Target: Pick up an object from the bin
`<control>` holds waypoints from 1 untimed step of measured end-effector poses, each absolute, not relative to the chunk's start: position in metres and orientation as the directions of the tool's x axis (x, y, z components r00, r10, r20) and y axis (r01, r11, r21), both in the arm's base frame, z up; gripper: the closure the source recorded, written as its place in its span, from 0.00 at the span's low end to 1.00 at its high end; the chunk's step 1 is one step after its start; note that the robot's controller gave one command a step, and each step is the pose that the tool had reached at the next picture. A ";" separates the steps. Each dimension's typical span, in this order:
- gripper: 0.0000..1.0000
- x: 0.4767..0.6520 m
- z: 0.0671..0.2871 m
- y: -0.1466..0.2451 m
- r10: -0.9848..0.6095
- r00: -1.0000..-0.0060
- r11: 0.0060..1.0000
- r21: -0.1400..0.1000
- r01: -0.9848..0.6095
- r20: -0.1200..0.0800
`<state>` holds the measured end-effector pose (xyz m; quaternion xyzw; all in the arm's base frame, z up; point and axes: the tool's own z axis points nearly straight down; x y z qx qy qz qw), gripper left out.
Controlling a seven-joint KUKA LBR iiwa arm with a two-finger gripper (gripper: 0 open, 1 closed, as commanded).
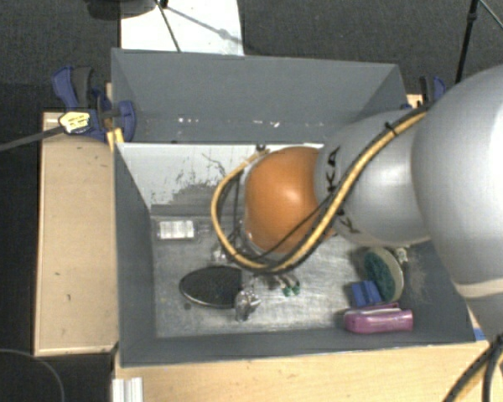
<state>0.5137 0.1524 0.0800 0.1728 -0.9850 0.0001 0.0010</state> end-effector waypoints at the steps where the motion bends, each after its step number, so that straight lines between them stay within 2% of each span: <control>1: 1.00 0.515 0.083 0.153 -0.334 -0.942 0.942 0.000 -0.334 -0.003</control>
Offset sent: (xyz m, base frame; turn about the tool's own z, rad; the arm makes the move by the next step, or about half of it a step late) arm 0.0000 0.0000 0.0000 0.0000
